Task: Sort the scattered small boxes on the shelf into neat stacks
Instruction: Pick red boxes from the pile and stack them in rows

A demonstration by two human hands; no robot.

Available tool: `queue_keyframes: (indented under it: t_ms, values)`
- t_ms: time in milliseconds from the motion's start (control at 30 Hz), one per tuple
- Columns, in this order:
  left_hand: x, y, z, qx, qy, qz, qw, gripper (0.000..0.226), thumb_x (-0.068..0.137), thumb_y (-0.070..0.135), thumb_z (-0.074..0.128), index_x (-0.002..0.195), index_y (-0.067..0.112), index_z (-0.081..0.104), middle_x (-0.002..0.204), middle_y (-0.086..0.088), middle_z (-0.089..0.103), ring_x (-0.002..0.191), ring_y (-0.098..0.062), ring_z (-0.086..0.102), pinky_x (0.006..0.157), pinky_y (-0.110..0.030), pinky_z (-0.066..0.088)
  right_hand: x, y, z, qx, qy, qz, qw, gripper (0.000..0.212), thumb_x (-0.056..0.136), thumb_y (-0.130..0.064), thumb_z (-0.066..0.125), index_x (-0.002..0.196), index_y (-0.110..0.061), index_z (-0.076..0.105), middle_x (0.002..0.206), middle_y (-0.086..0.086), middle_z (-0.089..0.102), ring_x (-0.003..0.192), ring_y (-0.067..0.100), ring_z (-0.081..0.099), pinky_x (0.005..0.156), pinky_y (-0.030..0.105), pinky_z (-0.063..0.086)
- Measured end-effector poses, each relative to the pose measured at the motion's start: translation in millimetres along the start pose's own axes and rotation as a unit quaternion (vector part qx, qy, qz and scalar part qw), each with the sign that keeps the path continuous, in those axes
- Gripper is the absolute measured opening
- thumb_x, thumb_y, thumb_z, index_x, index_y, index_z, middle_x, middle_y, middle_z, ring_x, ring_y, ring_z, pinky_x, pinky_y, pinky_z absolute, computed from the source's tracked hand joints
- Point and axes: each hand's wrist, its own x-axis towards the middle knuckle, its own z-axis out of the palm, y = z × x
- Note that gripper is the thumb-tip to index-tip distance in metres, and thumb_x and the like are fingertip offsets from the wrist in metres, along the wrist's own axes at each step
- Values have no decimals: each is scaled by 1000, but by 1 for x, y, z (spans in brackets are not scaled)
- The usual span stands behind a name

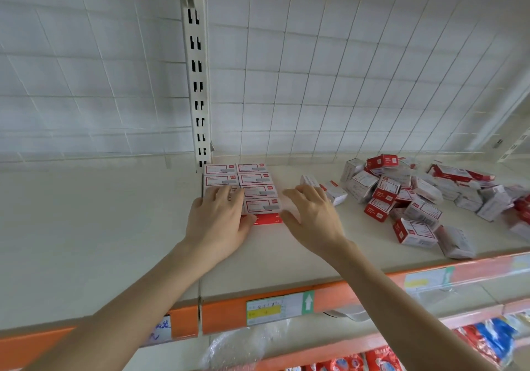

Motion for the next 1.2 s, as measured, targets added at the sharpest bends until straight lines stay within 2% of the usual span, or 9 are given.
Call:
queue_keyframes:
  t_ms: [100, 233, 367, 500, 633, 733, 867, 1000, 1200]
  values:
    - [11, 22, 3, 25, -1, 51, 998, 44, 64, 36, 77, 93, 4, 66, 84, -13, 67, 77, -34, 63, 55, -42, 51, -11, 16, -10, -30, -2, 21, 999, 36, 72, -27, 59, 103, -10, 64, 100, 13, 65, 91, 37, 60, 71, 46, 51]
    - [25, 68, 4, 17, 3, 103, 995, 44, 65, 37, 77, 94, 5, 66, 85, -12, 67, 76, -32, 64, 56, -41, 52, -31, 51, -29, -72, 13, 58, 996, 35, 71, -30, 59, 101, -12, 65, 100, 12, 66, 87, 36, 62, 69, 44, 52]
    - [34, 121, 8, -31, -2, 133, 991, 41, 67, 35, 76, 97, 8, 66, 86, -10, 66, 79, -33, 63, 58, -40, 51, -53, 94, -53, -88, 24, 93, 991, 41, 76, -39, 44, 100, -14, 64, 97, 8, 64, 84, 34, 61, 70, 41, 51]
    - [45, 182, 14, -31, 9, 145, 989, 44, 63, 33, 78, 95, 6, 68, 85, -10, 67, 76, -33, 64, 57, -41, 52, -79, 144, -79, -81, 29, 111, 990, 42, 75, -39, 40, 97, -14, 66, 94, 8, 63, 83, 34, 60, 69, 41, 51]
    - [53, 251, 19, -49, 17, 132, 990, 45, 72, 41, 43, 92, 9, 68, 83, -8, 65, 73, -31, 63, 55, -38, 51, -107, 200, -110, -80, 35, 114, 990, 42, 74, -39, 42, 98, -14, 66, 93, 9, 65, 81, 34, 63, 67, 42, 52]
    - [59, 300, 24, -51, 14, 133, 990, 40, 71, 40, 47, 88, 11, 67, 83, -7, 64, 73, -30, 63, 53, -37, 51, -123, 244, -132, -92, 27, 117, 989, 41, 74, -39, 46, 97, -13, 67, 92, 10, 66, 81, 34, 64, 67, 42, 53]
    - [69, 348, 30, -76, 3, 126, 989, 34, 71, 27, 69, 97, 4, 64, 96, -15, 63, 85, -37, 62, 65, -46, 51, -139, 293, -156, -78, 12, 129, 988, 42, 75, -40, 48, 99, -11, 67, 96, 11, 66, 86, 36, 62, 71, 45, 51]
    - [81, 384, 34, -75, 4, 109, 991, 47, 88, 40, 52, 126, 12, 51, 126, -6, 51, 115, -28, 47, 88, -38, 42, -147, 321, -172, -67, 16, 128, 989, 48, 76, -42, 40, 101, -11, 66, 99, 11, 66, 89, 36, 61, 75, 44, 49]
    - [103, 413, 41, -83, -10, 134, 987, 45, 83, 35, 61, 119, 8, 55, 118, -11, 55, 109, -34, 52, 85, -41, 45, -141, 348, -184, -45, 15, 147, 988, 56, 74, -46, 30, 106, -13, 62, 106, 8, 61, 99, 33, 52, 83, 41, 42]
